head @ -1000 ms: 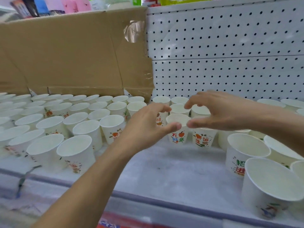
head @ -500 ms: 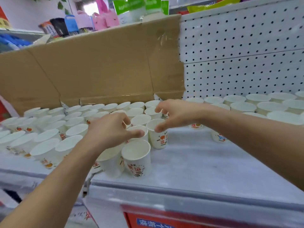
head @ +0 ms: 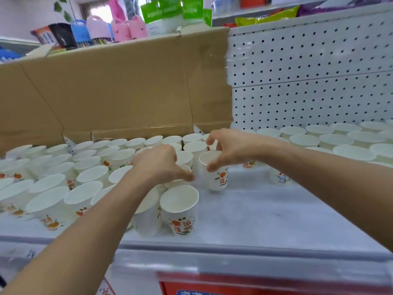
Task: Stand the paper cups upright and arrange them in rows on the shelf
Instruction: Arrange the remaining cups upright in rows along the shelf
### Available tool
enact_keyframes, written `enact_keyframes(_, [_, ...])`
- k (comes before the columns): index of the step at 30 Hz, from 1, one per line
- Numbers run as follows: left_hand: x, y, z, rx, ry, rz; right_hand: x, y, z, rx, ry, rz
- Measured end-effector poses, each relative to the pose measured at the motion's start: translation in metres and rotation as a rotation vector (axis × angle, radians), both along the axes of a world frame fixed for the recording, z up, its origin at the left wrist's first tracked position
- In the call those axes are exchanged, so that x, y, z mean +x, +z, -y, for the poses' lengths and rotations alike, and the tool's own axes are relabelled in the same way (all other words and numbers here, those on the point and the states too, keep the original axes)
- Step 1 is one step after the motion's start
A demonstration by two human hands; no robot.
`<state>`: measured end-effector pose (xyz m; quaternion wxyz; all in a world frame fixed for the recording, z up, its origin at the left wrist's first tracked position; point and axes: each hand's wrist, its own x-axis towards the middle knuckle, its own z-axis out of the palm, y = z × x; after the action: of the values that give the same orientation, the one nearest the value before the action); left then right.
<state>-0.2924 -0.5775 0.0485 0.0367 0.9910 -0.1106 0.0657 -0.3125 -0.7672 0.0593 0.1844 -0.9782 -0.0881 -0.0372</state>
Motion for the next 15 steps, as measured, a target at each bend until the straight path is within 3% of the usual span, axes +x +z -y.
enact_keyframes(3, [-0.004,0.006,0.006,0.010,-0.021,0.054,-0.018,0.018,0.034,0.041,-0.069,0.042])
enact_keyframes(6, [-0.016,0.020,0.029,-0.107,-0.128,0.083,-0.041,0.035,0.070,0.086,-0.159,0.067])
enact_keyframes(10, [-0.022,0.026,0.084,-0.240,-0.295,0.041,-0.071,0.047,0.105,0.066,-0.253,0.091])
enact_keyframes(15, [0.006,0.003,0.130,-0.235,-0.325,-0.081,-0.101,0.044,0.127,0.020,-0.276,0.111])
